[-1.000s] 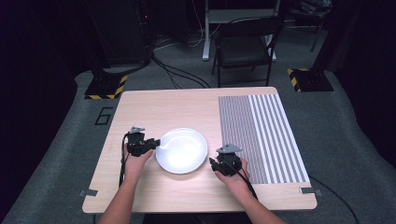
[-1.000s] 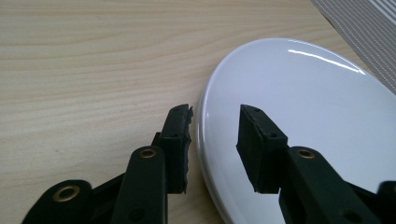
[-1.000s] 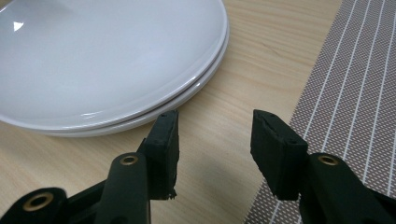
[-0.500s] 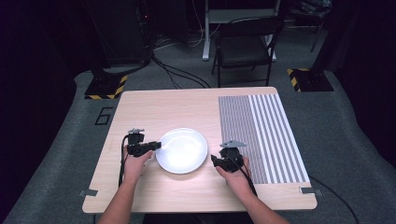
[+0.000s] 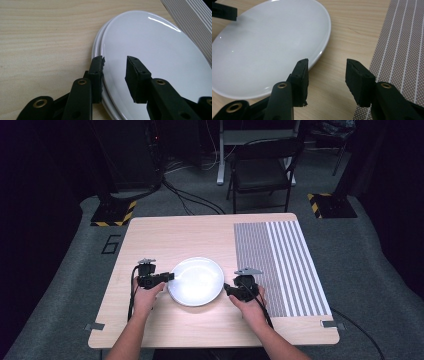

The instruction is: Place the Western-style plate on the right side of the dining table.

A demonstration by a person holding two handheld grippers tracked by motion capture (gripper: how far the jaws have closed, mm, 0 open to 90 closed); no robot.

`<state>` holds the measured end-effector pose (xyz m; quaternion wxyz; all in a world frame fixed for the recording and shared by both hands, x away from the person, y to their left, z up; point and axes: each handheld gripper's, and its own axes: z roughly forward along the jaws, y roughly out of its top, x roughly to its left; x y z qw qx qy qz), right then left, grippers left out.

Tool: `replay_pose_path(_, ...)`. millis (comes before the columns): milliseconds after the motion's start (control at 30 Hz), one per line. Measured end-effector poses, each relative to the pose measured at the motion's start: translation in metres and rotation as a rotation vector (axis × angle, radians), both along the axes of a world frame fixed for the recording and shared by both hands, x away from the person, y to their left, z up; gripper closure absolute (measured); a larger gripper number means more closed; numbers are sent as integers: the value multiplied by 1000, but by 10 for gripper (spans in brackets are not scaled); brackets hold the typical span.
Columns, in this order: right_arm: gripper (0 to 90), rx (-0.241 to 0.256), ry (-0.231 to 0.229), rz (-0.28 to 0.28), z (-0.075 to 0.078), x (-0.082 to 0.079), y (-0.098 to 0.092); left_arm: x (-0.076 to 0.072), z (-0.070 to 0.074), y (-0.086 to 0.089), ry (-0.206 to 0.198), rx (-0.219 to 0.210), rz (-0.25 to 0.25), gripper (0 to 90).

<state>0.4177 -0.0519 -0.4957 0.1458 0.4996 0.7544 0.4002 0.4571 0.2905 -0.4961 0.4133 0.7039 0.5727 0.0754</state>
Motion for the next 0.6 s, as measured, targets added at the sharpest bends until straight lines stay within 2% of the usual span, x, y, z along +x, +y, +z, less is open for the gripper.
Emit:
replay_pose_path(133, 525, 17, -2, 4, 4, 6, 9, -1, -1, 1, -5, -12, 4, 670)
replay_pose_path(233, 525, 12, -4, 5, 4, 8, 12, -1, -1, 0, -8, -12, 4, 670)
replay_pose_path(433, 520, 8, 17, 3, 1, 12, 19, -1, -2, 0, -16, -8, 4, 673)
replay_pose_path(600, 515, 25, 41, -8, -2, 16, 21, -2, -2, 0, -15, -11, 6, 673)
